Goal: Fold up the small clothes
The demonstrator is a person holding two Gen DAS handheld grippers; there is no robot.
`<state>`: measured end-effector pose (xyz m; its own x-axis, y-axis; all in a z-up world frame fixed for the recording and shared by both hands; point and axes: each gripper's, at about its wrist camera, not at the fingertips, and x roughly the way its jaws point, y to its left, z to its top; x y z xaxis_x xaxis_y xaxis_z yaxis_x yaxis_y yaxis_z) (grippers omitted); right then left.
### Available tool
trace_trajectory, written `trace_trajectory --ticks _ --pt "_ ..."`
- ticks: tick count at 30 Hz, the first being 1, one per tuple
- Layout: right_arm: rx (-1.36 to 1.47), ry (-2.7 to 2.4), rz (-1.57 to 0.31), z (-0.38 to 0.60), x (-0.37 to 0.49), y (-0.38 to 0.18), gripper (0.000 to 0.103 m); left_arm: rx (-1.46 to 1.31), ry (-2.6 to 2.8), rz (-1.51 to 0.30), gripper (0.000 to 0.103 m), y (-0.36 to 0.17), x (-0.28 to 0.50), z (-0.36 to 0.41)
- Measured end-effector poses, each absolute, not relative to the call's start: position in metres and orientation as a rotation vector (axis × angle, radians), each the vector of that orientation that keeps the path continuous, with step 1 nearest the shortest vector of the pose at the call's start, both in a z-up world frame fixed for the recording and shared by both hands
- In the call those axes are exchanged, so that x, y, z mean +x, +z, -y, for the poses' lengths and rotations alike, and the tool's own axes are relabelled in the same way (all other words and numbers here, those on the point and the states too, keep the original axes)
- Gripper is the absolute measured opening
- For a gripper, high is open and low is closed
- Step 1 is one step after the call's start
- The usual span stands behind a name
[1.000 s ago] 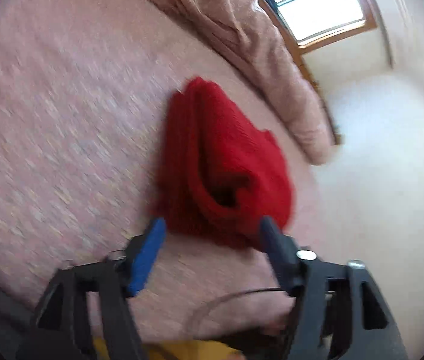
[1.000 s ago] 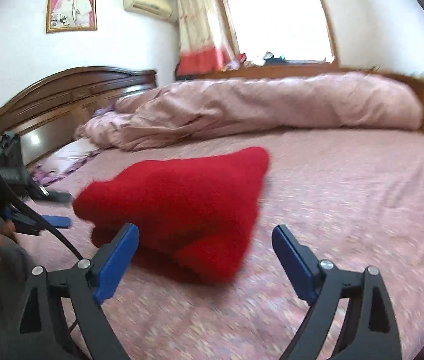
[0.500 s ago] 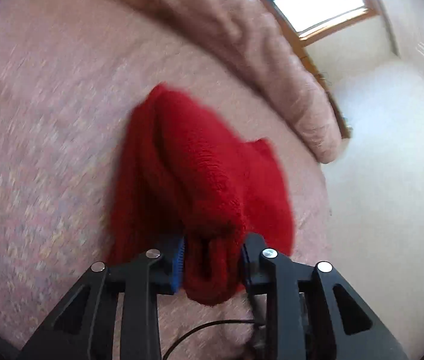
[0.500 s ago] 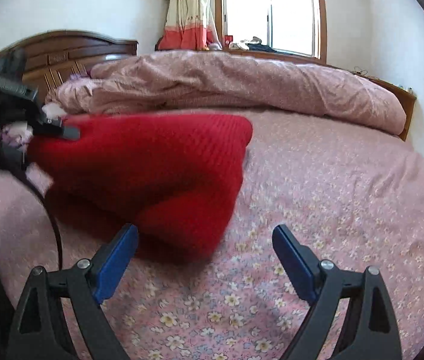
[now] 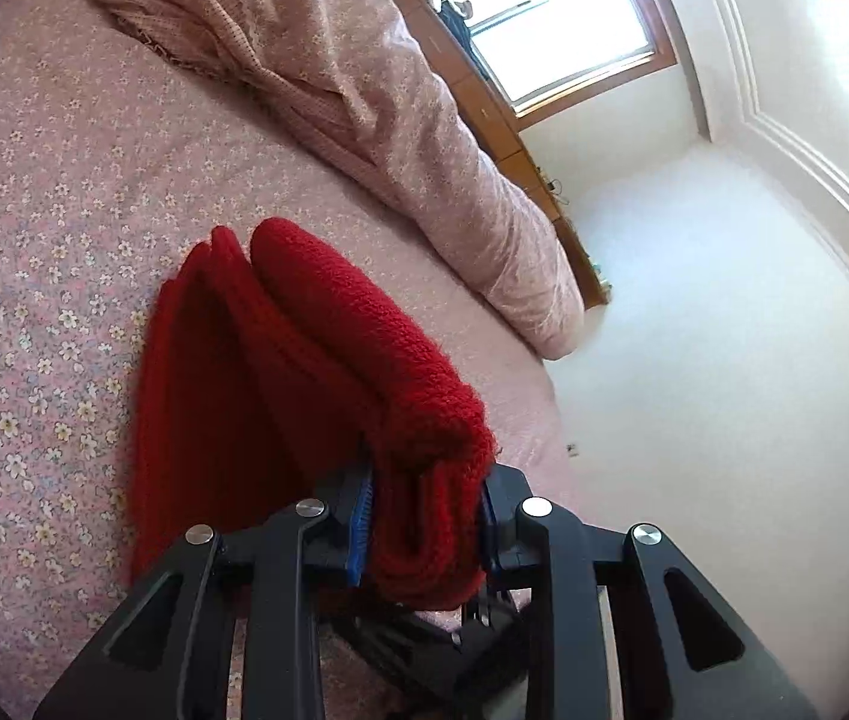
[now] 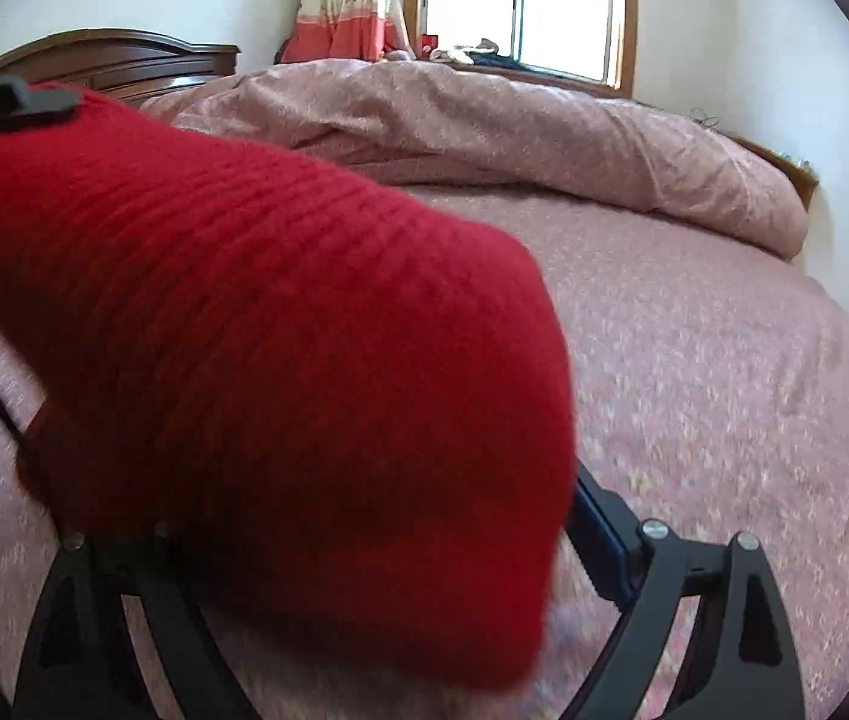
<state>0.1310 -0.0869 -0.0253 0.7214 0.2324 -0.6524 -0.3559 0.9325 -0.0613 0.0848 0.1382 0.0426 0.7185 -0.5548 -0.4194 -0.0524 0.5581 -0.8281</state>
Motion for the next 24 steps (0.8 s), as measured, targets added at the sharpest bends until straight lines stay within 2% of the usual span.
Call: trace_trajectory --ticks 4,10,13,21,24 --pt "-0.083 0.239 -0.705 0.113 0.141 -0.025 0.093 -0.88 -0.227 -0.762 0.021 0.033 0.072 -0.144" --pt "-0.046 0.338 -0.753 0.165 0.124 -0.037 0.093 -0.746 -0.099 -0.919 0.021 -0.005 0.062 -0.133" --pt "-0.052 0.339 -0.76 0.17 0.119 -0.042 0.093 -0.648 -0.045 -0.914 0.022 -0.004 0.067 -0.121" --pt "-0.101 0.317 -0.753 0.186 0.088 -0.034 0.093 -0.659 -0.044 -0.912 0.031 -0.007 0.067 -0.12" --pt "-0.182 0.235 -0.724 0.19 0.076 -0.027 0.093 -0.606 -0.033 -0.906 0.031 0.004 0.057 -0.117"
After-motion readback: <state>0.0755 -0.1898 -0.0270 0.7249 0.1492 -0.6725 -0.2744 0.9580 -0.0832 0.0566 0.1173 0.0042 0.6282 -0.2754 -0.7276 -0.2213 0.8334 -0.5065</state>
